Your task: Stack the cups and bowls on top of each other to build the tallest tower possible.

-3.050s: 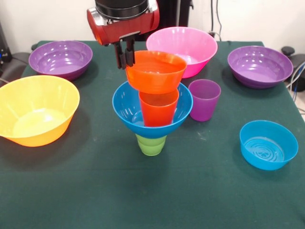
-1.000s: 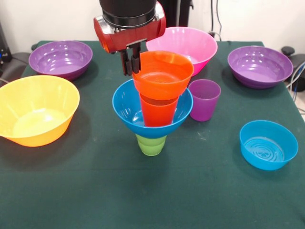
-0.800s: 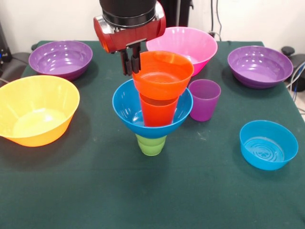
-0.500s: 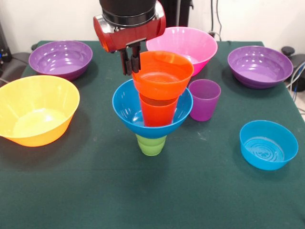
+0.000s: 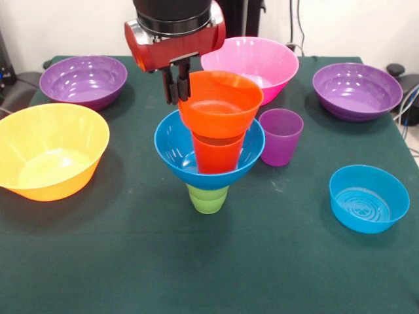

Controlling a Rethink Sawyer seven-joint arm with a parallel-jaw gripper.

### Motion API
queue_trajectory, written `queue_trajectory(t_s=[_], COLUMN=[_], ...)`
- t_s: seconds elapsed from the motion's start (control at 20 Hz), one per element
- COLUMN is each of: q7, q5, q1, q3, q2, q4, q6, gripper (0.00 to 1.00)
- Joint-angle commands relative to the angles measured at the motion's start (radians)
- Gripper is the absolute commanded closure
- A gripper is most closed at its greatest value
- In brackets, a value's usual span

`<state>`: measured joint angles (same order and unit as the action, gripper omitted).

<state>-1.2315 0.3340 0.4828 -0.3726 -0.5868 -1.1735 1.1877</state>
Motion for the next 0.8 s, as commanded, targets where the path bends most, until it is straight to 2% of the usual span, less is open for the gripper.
queue_trajectory(t_s=[0.05, 0.35, 0.8], q7=[0.013, 0.012, -0.011], q5=[0.045, 0.044, 0.031], q1=[-0.016, -0.018, -0.017], q3=[-0.004, -0.004, 0.0], q2=[0.065, 0.073, 0.061], q4=[0.034, 0.047, -0.025], q6=[0.027, 0.031, -0.007], gripper=[1.0, 1.0, 1.0])
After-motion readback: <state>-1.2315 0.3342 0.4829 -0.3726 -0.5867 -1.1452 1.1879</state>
